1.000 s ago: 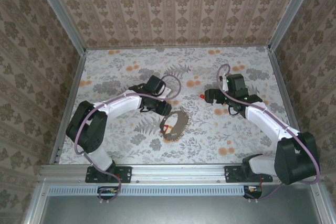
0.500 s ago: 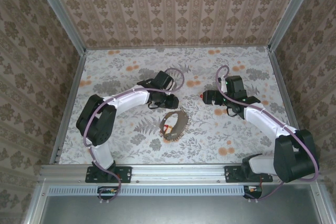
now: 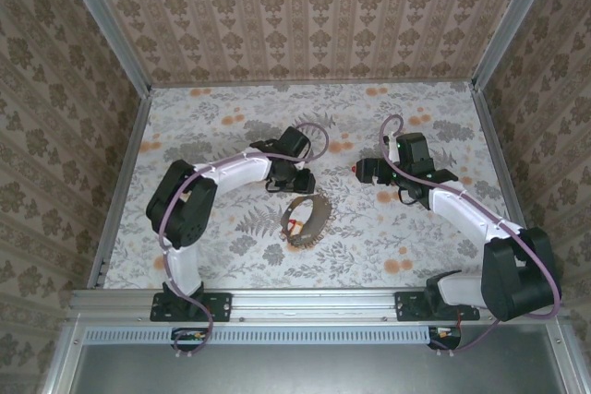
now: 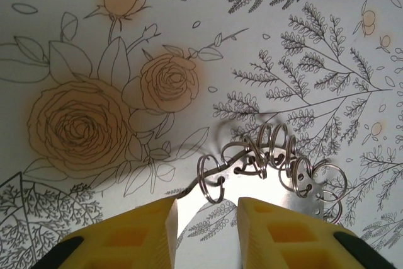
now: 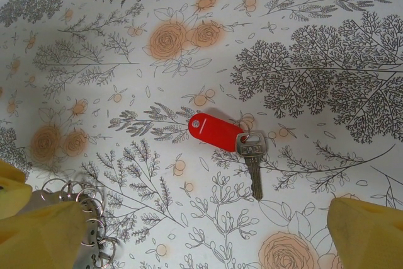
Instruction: Put the keys on the keyring
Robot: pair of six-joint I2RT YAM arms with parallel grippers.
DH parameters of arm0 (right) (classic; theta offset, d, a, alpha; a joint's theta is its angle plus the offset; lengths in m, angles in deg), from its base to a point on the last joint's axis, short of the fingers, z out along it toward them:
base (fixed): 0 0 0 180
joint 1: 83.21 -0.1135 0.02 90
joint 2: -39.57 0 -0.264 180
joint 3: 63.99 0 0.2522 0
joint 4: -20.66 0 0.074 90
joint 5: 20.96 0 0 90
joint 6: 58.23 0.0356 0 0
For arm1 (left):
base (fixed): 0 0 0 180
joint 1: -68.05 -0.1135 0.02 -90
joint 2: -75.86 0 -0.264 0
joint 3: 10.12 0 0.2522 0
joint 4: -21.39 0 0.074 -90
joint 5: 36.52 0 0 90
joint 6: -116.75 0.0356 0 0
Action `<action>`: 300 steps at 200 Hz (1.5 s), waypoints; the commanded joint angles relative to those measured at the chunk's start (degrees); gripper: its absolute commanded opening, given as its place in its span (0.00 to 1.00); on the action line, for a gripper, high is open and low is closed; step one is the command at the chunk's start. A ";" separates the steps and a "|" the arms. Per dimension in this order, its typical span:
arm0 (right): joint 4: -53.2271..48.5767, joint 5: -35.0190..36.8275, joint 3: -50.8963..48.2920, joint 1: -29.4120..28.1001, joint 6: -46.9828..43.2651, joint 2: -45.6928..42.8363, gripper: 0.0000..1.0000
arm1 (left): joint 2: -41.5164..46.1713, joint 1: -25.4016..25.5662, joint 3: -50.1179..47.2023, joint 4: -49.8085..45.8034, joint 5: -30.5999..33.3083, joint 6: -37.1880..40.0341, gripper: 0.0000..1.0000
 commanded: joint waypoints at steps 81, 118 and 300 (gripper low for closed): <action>1.85 0.26 -1.15 0.22 -0.62 -1.86 1.00 | -4.26 1.04 2.95 -2.42 0.05 -0.57 0.25; 2.10 0.52 -1.56 0.43 -0.80 -2.38 1.00 | -4.89 1.10 3.47 -2.22 -0.26 -0.65 0.22; 4.32 -2.29 -3.71 1.04 -0.91 -5.27 1.00 | 5.41 1.44 0.07 -1.80 0.86 10.75 0.00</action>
